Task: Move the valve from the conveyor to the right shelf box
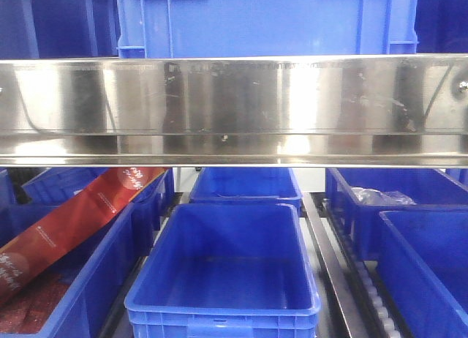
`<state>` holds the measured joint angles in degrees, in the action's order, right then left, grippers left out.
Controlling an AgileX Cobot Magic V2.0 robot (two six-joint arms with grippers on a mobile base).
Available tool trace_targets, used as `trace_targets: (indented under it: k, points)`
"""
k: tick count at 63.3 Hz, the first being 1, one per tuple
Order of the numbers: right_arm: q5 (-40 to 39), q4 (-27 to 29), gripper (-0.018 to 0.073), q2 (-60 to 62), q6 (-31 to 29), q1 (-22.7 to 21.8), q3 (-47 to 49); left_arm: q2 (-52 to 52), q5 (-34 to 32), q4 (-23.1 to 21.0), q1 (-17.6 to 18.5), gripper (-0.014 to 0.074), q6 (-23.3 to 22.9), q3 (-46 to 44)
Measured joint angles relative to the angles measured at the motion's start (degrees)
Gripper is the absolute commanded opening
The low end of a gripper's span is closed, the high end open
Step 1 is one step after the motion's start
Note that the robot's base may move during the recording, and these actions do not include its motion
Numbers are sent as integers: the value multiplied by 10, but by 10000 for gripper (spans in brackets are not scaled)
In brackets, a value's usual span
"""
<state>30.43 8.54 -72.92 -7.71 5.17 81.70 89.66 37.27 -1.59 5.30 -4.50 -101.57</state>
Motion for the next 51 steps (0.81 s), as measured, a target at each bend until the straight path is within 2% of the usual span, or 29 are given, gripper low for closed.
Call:
trace_targets:
  k: [26,36,43,51]
  points:
    - [0,0,-168,0,0,0,0,0,-2,-1,0,-111,0,0]
    - [0,0,-168,0,0,0,0,0,-9,-29,0,-111,0,-6]
    - [0,0,-168,0,0,0,0,0,-34,-35,19,-111,25,-23]
    - [0,0,-168,0,0,0,0,3,-62,-38,71,-111,60,-56]
